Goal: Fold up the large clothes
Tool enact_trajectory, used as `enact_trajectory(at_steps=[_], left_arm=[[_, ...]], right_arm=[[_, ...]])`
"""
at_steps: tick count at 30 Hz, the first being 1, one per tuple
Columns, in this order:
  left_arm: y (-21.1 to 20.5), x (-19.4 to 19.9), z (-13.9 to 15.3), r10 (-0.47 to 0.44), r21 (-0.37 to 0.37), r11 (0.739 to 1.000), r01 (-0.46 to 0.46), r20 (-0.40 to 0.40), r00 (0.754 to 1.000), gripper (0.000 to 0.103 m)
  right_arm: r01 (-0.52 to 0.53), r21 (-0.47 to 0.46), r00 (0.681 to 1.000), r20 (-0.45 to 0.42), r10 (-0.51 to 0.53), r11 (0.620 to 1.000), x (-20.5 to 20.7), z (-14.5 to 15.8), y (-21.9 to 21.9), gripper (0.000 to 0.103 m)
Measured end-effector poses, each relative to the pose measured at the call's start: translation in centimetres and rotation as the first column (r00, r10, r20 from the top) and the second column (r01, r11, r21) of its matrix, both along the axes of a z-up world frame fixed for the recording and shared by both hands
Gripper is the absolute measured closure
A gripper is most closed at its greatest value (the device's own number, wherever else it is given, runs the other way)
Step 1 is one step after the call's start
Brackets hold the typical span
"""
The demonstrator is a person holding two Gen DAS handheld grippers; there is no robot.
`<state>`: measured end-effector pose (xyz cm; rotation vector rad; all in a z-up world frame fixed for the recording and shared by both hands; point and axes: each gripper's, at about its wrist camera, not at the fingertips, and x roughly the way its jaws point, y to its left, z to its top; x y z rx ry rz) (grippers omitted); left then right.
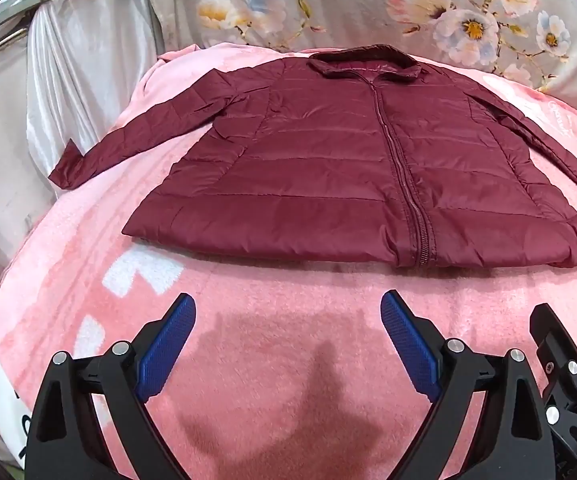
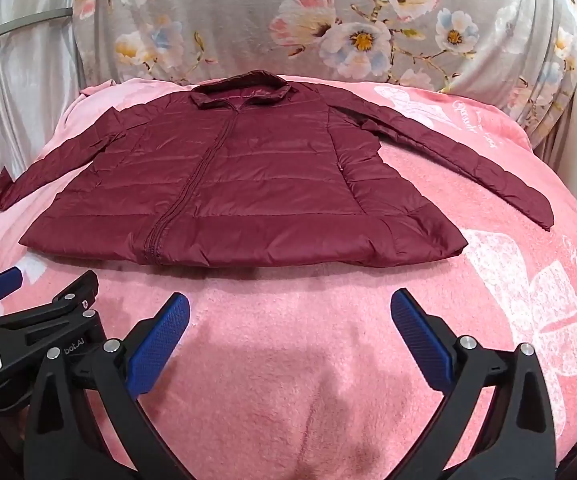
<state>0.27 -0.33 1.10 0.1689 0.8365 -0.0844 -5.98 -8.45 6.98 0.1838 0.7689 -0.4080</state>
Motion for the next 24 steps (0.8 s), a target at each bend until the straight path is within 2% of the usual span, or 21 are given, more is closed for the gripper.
enact_trajectory(at_steps=[24], left_arm=[[0.5, -0.3, 1.9, 0.017, -0.002, 1.000, -0.017, -0.002, 1.000, 0.012]], right_arm=[[0.002, -0.009, 1.000, 0.002, -0.002, 1.000, -0.1, 1.0, 0.9, 0.005]])
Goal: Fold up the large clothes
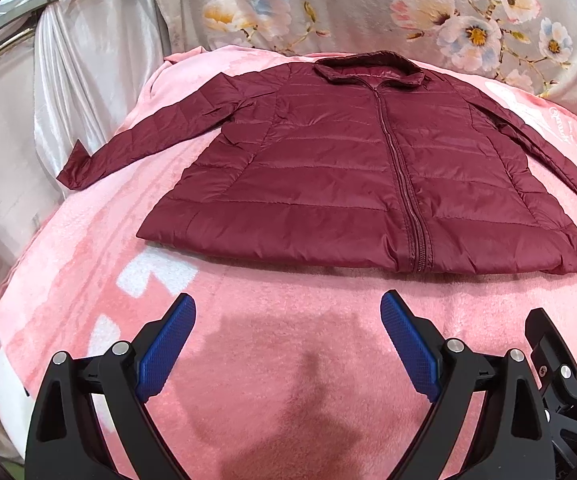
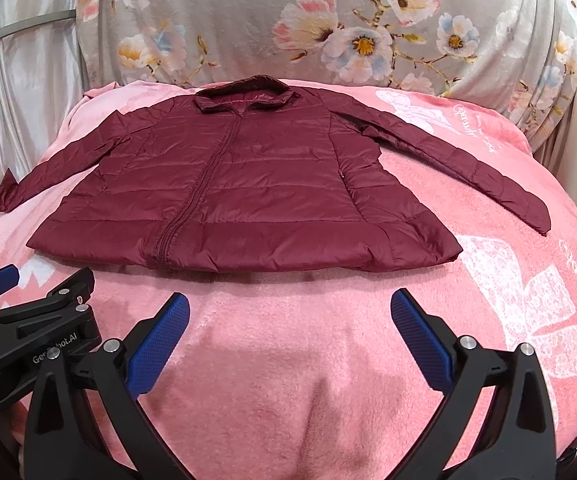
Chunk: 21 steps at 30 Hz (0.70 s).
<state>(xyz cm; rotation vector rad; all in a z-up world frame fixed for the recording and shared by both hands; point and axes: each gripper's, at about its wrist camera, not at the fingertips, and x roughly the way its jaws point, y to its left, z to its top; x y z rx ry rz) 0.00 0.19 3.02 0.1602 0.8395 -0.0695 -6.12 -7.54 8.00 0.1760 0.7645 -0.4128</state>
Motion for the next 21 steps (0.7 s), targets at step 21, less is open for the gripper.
enact_trajectory(at_steps=[21], left_arm=[[-0.22, -0.52, -0.14, 0.006, 0.010, 1.000, -0.006, 0.012, 1.000, 0.012]], right_arm=[[-0.001, 0.002, 1.000, -0.006, 0.001, 1.000, -0.02, 0.07, 0.08, 0.005]])
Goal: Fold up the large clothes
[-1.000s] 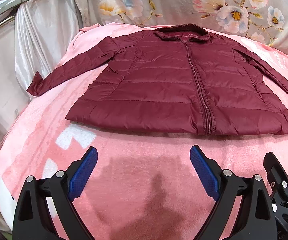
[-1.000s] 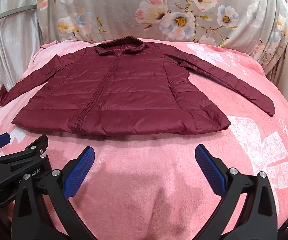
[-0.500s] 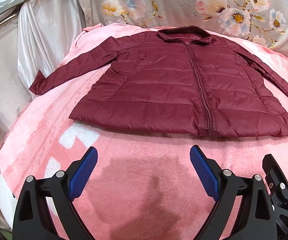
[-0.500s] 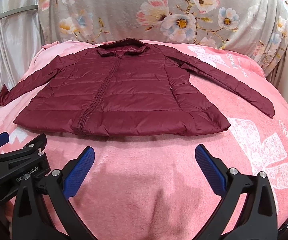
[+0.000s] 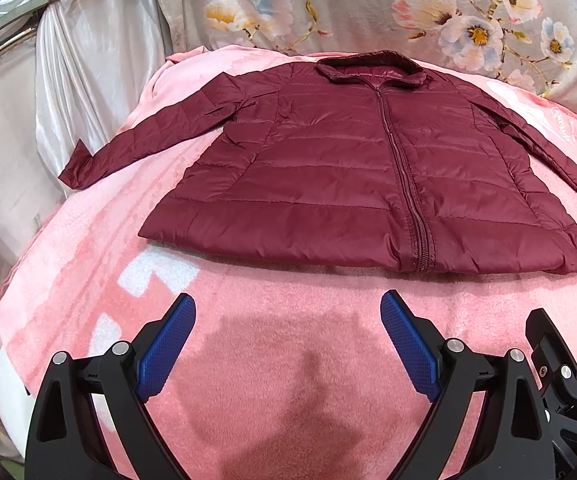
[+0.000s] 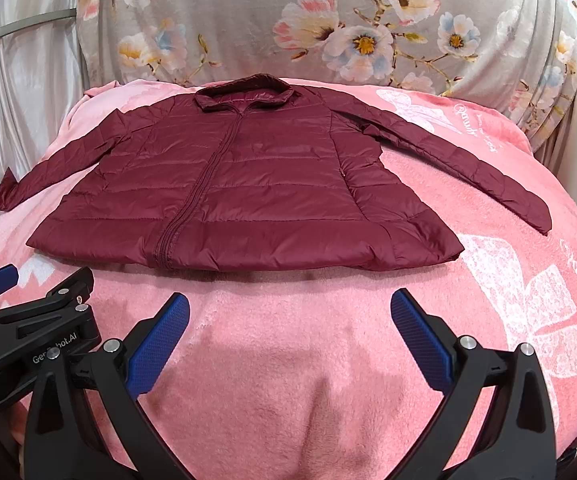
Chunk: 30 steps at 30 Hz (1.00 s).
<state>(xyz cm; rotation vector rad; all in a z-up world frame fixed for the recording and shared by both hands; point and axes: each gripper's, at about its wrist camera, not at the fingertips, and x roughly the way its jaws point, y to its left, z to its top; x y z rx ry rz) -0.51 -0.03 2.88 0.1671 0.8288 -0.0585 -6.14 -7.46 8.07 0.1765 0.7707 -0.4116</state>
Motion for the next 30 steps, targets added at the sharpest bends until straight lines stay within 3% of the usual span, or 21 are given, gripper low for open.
enact_trajectory(at_steps=[30], left_arm=[[0.22, 0.15, -0.20, 0.001, -0.008, 1.000, -0.001, -0.007, 1.000, 0.012]], right_arm=[[0.001, 0.000, 1.000, -0.002, -0.001, 1.000, 0.14, 0.11, 0.00, 0.005]])
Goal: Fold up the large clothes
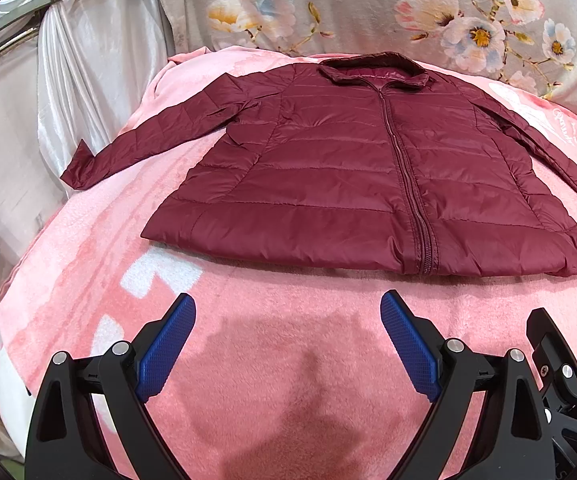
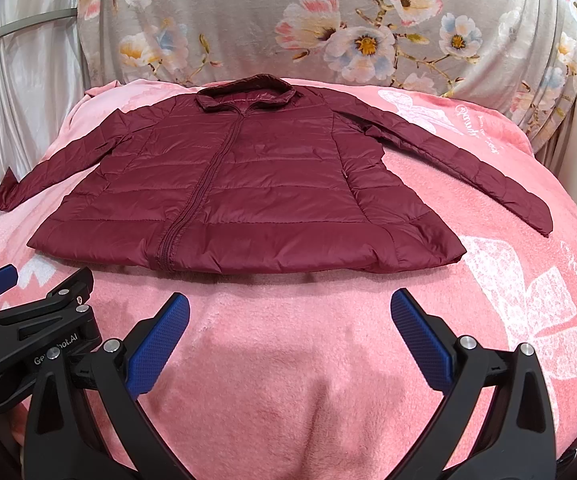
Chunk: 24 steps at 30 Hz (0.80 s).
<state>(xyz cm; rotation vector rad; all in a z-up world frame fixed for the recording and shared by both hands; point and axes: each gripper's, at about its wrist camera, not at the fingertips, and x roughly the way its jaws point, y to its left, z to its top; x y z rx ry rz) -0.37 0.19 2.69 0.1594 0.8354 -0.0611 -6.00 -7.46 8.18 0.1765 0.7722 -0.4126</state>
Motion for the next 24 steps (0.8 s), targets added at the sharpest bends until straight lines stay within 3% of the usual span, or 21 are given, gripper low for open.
enact_trajectory(at_steps=[24], left_arm=[[0.49, 0.16, -0.07, 0.002, 0.001, 1.000, -0.002, -0.003, 1.000, 0.012]], right_arm=[[0.002, 0.015, 1.000, -0.014, -0.001, 1.000, 0.14, -0.81, 0.21, 0.005]])
